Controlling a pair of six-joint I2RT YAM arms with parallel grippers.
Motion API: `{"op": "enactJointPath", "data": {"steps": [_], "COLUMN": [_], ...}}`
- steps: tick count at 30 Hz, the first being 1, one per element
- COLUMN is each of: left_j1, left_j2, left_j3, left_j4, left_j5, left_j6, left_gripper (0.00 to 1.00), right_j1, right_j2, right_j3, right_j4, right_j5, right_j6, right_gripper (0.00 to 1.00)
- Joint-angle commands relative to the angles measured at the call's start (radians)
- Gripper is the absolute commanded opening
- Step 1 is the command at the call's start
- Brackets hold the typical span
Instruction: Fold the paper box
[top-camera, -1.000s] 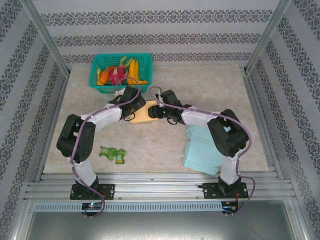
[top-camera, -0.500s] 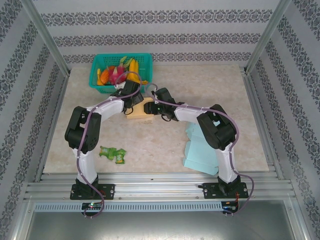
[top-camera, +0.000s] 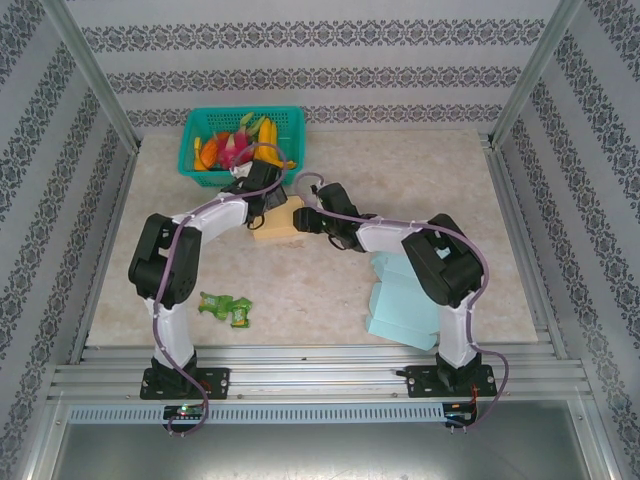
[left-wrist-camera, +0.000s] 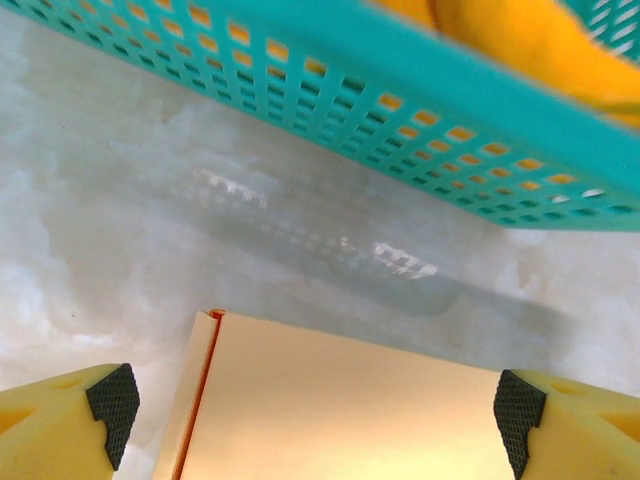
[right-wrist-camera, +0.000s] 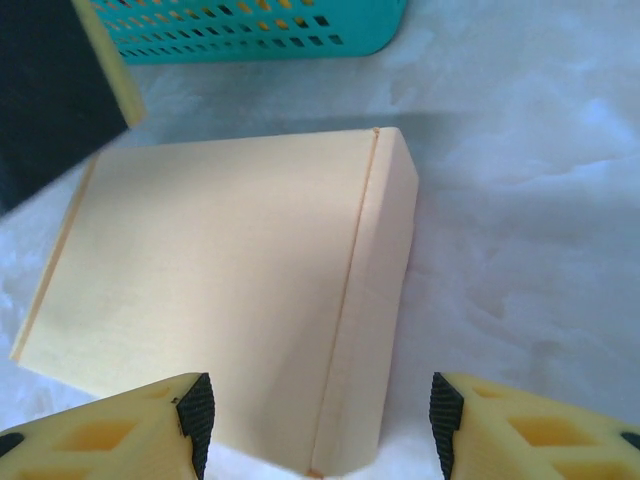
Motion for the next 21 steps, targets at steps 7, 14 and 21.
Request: {"op": "enactJointPath", "data": {"steps": [7,14,21], "left_j1": [-0.026,-0.176,-0.371], "left_j2": [-0.269,-0.466,-0.626], "left_j3": [-0.128,-0.332,-0.469], "left_j4": [-0.089,-0.046,0.007], "left_j5": [0.086,0.15,0.163], "left_j6": [-0.006,0.008,0.018], "left_gripper": [0.94,0.94,0.95], "right_j1": [0.01,0.0,-0.012], "right_j2": [-0.282,-0.557,-0.808], "right_j3": [-0.17,-0.376,-0.524], "right_j4": [-0.088,-0.217,-0.417], "right_j5": [0.109,0.209,0.318], "right_j6": [0.05,0.136,0.069], "right_gripper": [0.6,0.6,0.59]}}
